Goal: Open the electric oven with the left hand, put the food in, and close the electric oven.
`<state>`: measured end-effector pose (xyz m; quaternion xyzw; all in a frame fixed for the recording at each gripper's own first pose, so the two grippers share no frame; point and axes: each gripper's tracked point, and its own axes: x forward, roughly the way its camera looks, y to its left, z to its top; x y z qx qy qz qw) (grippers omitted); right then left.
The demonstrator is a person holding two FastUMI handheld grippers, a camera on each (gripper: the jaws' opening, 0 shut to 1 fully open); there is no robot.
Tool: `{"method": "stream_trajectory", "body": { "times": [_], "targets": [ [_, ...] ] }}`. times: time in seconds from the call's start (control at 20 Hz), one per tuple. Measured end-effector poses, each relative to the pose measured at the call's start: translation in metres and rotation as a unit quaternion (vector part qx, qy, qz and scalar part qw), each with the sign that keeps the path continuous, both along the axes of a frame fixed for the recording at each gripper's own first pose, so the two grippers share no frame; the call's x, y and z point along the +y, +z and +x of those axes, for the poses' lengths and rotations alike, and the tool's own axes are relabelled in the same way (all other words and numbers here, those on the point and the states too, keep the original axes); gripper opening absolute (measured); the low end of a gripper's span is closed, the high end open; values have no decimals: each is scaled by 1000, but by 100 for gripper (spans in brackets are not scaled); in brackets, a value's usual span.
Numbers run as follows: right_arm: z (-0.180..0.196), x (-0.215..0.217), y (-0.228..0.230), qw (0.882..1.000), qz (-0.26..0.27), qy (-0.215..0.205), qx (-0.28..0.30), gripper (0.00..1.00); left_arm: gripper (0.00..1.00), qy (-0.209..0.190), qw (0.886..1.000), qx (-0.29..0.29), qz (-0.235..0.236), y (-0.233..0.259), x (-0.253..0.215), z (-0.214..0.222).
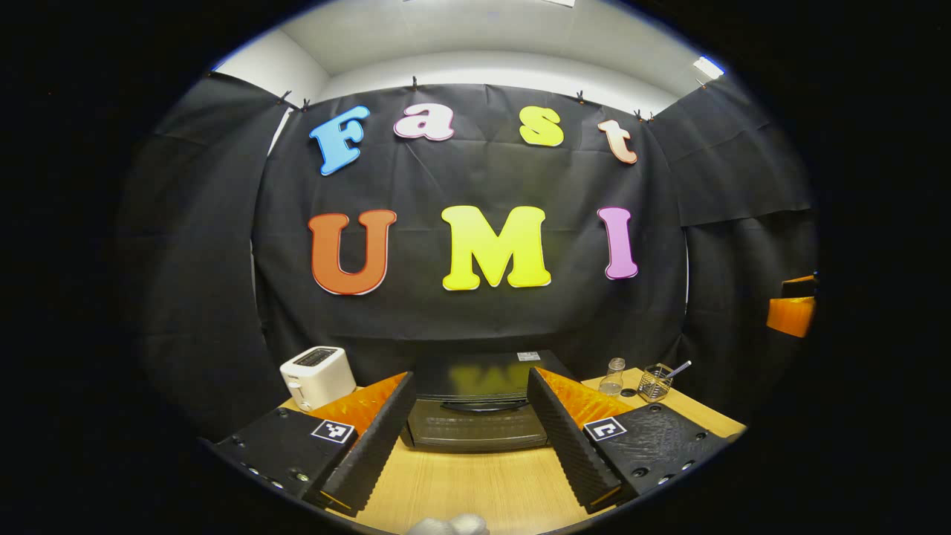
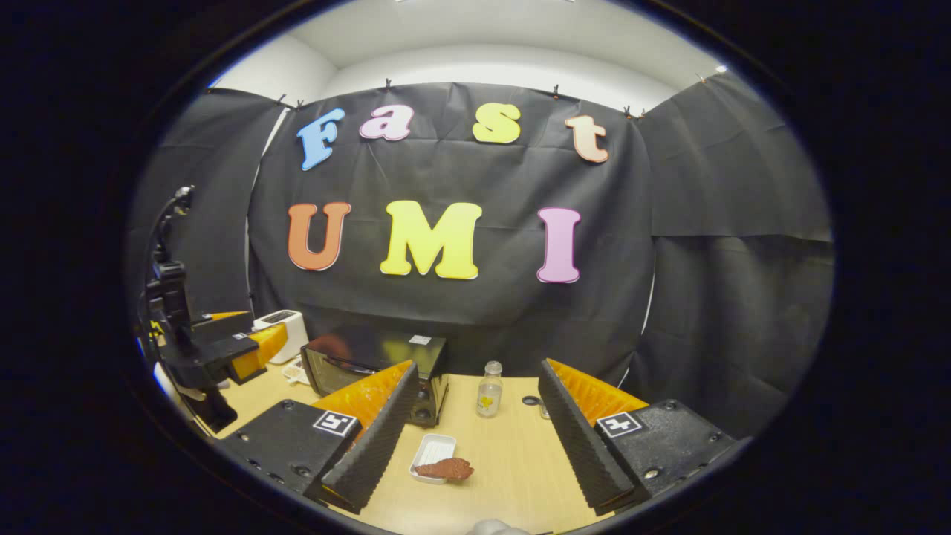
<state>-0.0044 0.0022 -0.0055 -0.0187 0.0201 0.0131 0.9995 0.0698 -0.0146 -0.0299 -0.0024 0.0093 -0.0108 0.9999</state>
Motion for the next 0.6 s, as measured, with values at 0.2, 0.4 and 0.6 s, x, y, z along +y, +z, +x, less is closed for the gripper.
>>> {"method": "stream_trajectory", "body": {
  "times": [0.2, 0.4, 0.6],
  "targets": [
    [-2, -5, 0, 1000, 3, -8, 9, 100, 96, -4, 1000, 15, -7, -24, -10, 48],
    [-2, -14, -2, 1000, 0, -23, 19, 100, 96, -1, 999, 50, -5, -62, -16, 95],
    [-3, -22, -6, 999, -11, -36, 32, 100, 96, 0, 997, 77, 4, -97, -17, 135]
  ]
}}
